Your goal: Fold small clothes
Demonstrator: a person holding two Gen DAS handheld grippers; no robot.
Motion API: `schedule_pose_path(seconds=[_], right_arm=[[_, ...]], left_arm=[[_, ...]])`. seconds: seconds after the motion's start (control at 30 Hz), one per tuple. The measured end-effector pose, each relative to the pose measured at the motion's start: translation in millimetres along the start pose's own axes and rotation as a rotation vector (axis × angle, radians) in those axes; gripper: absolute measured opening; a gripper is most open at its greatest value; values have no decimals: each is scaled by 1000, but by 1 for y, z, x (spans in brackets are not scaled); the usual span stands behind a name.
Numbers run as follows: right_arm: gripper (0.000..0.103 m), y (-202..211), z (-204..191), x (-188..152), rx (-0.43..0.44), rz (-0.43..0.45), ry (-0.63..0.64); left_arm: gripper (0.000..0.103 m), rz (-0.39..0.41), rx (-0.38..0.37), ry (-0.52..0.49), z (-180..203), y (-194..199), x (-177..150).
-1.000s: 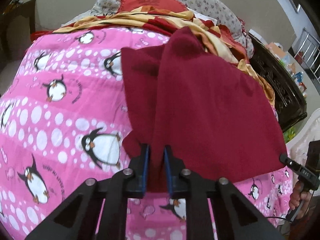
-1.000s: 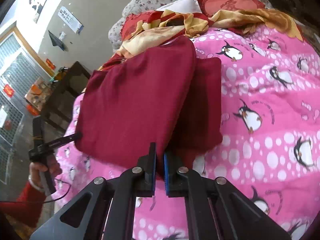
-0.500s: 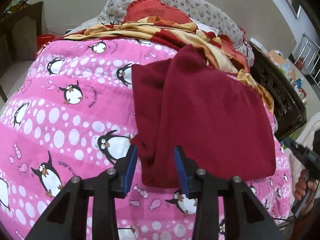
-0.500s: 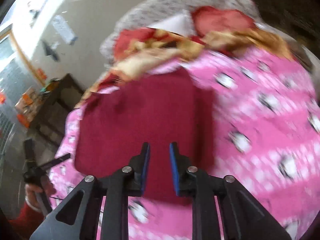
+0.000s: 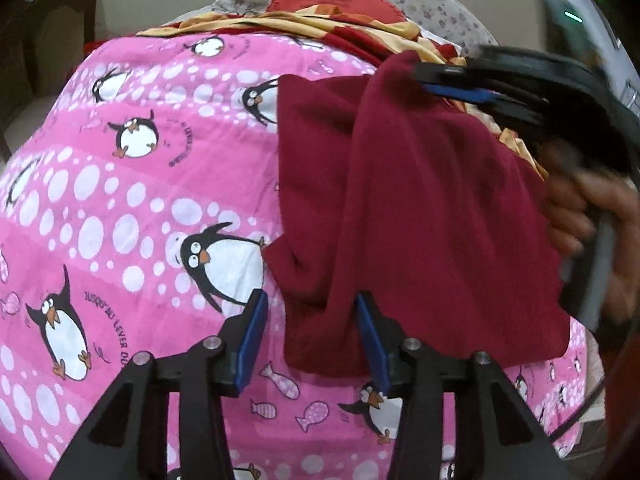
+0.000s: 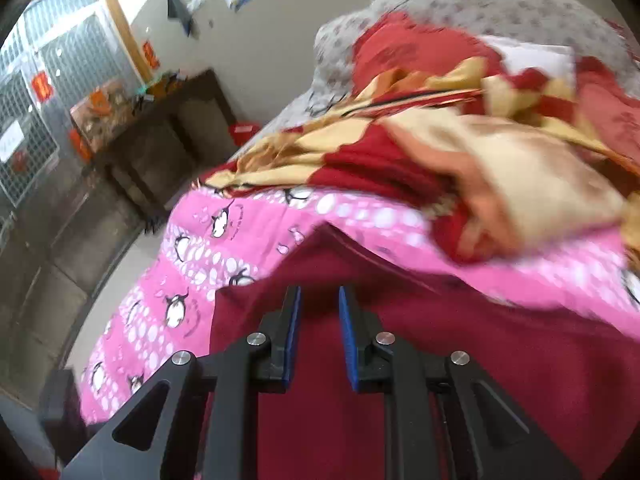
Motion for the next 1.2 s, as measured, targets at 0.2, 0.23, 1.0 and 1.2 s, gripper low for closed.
schedule_pose_path(seconds=[0.2, 0.23, 1.0, 1.2], right_arm=[[36, -47, 12, -1, -35, -44, -67], [36, -45, 13, -1, -26, -44, -73], [36, 83, 122, -81, -260, 0, -311], [39, 83, 69, -67, -140, 28, -209]], left_arm=[[56, 2, -12, 24, -7, -6, 3], [57, -1, -13, 28, -8, -8, 4], [66, 12, 29, 17, 2, -14, 3], [68, 16, 26, 15, 1, -14, 2]])
Point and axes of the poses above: each gripper's, at about its wrist camera, not at the fingertips, and y roughly against the way its jaws point, z to its right, x to its top, the point moved 3 cm from there along -y, roughly the way its jaws point, and after that the axes turned 11 degrees about y, right-handed, at the moved point
